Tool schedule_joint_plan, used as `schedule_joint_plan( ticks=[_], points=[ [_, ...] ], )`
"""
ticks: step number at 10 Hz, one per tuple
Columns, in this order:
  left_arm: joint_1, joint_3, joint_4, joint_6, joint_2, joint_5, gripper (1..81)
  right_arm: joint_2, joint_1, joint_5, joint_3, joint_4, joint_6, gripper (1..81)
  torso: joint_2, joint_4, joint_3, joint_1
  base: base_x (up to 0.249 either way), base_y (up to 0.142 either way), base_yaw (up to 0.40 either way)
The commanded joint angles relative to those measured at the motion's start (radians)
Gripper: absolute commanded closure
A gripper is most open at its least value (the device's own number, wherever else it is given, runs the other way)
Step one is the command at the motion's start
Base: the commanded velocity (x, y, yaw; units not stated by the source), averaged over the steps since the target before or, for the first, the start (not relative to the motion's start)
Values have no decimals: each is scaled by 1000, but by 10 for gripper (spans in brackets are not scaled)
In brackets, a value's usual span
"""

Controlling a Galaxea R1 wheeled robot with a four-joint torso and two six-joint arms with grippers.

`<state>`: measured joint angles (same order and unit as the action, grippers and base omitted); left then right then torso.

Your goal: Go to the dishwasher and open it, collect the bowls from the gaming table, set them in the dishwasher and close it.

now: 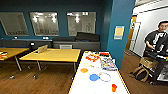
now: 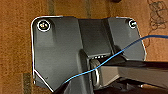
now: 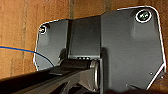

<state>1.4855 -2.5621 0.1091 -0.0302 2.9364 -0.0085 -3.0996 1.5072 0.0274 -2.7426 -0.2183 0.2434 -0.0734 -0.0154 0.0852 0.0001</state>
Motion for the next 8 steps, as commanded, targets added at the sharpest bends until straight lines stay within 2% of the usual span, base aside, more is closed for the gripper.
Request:
schedule_joint_plan(
  ticks=[1,3,8],
  points=[
    [-49,8,9,1,-5,48,10,-12,-47,-47,9,-6,-3,10,0,0,0,0,91,0,0],
    [-47,6,9,1,-5,48,10,-9,-49,-50,8,-6,-1,10,0,0,0,0,91,0,0],
    [-49,14,6,0,-11,50,10,23,-40,-37,32,5,7,10,0,0,0,0,0,0,0]
  ],
)
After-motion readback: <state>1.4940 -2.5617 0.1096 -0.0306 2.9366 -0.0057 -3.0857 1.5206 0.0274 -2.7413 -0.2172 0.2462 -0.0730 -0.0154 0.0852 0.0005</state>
